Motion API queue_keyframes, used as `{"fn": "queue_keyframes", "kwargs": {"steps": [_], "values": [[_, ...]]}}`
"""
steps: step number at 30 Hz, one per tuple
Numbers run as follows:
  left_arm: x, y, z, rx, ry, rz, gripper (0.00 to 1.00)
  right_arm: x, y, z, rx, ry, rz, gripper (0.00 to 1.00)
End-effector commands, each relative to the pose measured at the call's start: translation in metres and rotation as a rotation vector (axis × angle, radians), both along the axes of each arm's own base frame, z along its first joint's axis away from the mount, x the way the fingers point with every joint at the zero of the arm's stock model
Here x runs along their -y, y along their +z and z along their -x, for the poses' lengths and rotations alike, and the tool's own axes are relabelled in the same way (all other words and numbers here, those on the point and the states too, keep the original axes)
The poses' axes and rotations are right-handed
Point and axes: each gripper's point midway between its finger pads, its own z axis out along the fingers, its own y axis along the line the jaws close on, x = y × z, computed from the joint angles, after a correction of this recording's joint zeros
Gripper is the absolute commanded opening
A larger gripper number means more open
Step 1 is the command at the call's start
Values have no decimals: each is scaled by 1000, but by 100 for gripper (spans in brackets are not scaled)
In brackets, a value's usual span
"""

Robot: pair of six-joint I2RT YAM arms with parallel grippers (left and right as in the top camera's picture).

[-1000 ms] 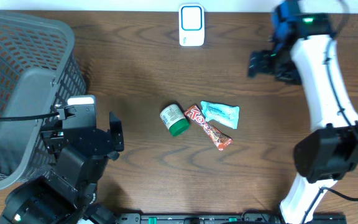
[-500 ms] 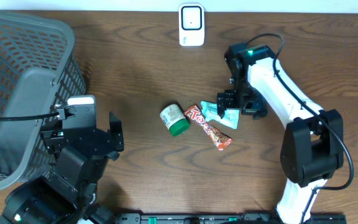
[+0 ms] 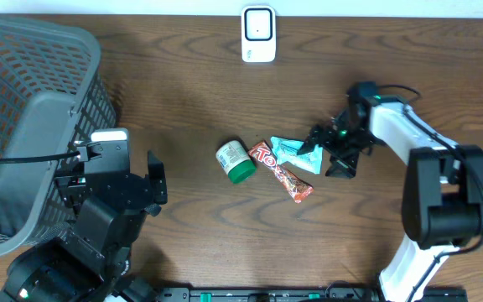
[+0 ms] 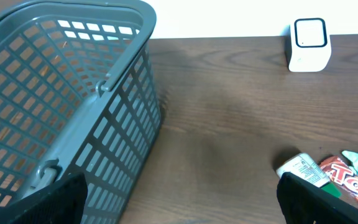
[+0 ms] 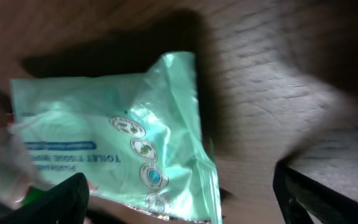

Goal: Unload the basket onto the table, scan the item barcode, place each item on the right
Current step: 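Move the right gripper down to the mint-green tissue pack and grasp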

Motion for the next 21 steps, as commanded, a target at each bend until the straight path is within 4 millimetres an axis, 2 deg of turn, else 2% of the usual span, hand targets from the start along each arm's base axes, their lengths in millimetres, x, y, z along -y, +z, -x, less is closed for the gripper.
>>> {"fn": "queue_keyframes", "kwargs": {"steps": [1, 8, 13, 15, 17, 18, 19, 21], "values": [[-3, 3, 1, 11, 15, 2, 98, 11, -29, 26, -69, -44, -23, 93], [-3, 3, 1, 11, 15, 2, 98, 4, -70, 48, -29, -167, -102, 89], [-3, 3, 1, 11, 15, 2, 98, 7, -85, 57, -18, -235, -88, 86], [-3, 3, 1, 11, 15, 2, 98, 16, -94, 63, -40, -271, -24, 68], [-3, 3, 1, 11, 15, 2, 98, 23, -100, 65, -44, -289, 23, 45], [-3, 3, 1, 11, 15, 2, 98, 25, -102, 65, -40, -291, 39, 30], [-3, 3, 1, 11, 15, 2, 98, 29, -104, 63, -24, -292, 66, 1], [-3, 3, 1, 11, 15, 2, 98, 32, -105, 58, -3, -295, 78, 1]]}}
